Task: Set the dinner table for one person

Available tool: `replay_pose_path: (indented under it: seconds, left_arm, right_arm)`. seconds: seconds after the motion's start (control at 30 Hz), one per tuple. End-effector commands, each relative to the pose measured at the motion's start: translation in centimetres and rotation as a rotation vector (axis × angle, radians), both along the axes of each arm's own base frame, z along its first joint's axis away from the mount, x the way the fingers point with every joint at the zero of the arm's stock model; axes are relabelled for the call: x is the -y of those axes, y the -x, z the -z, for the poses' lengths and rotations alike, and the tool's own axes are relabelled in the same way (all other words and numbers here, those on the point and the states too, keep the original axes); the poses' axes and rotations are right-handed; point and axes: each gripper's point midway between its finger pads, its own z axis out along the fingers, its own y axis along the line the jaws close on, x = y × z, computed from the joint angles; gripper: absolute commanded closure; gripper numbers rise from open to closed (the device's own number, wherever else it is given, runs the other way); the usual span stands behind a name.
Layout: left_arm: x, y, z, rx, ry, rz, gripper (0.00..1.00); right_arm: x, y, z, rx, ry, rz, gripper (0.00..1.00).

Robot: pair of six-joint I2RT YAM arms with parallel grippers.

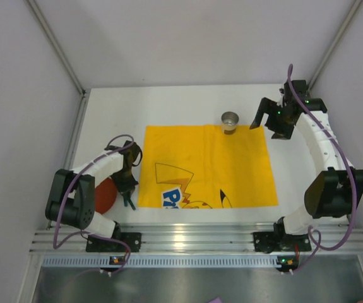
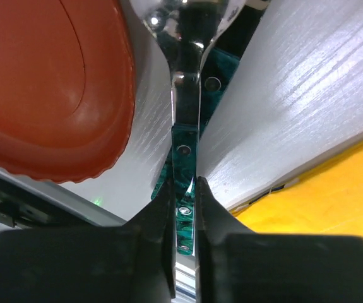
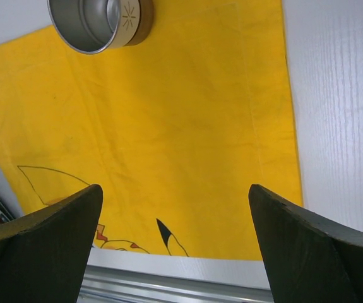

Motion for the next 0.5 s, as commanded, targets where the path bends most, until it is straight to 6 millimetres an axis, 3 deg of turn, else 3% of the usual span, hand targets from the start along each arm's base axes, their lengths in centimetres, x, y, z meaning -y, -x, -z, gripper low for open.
replay_pose_path:
  seconds: [0.0,0.13,0.23,0.27,0.3,0.33,0.37,0.43,0.47]
  left_arm:
    - [0.2,-0.4,1.3,0.035,0.01,-0.005,0.97]
    - [-0.1,-2.3,-1.9,0.151,-0.006,-0.003,1.0]
    - [1.1,-4.6,-5.0,0.233,0.026,0.03,1.0]
    - [1.9,-6.5,-6.9,0.287,0.04,0.043,1.0]
    - [3.0,-7.2,-7.9,0.309,0.05,0.075,1.0]
    - [4.0,-8.1,-8.6,0.318,0.058,0.106,1.0]
    - [5.5,-10.0,-10.7,0.383,0.085,0.131,1.0]
    - [9.0,-11.3,-11.7,0.418,0.127,0.221,1.0]
    - [10.9,-12.8,-13.2,0.477,0.166,0.25,1.0]
  right_arm:
    - [-0.1,0.1,-0.3,0.008,0.009,-0.011,0.0]
    - [-0.1,0.2,-0.8,0.019,0.009,-0.007,0.0]
    - [0.1,1.2,-1.2,0.023,0.004,0.014,0.0]
    - [0.0,1.5,-1.4,0.022,-0.01,0.033,0.0]
    - [0.0,2.2,-1.1,0.009,-0.014,0.046,0.0]
    - [-0.1,2.9,-2.0,0.031,-0.034,0.071,0.0]
    - [-0.3,3.2,-2.2,0.036,-0.044,0.08,0.0]
    - [-0.4,4.4,-2.6,0.043,-0.067,0.095,0.0]
    - [-0.5,4.9,-2.7,0.038,-0.079,0.113,0.0]
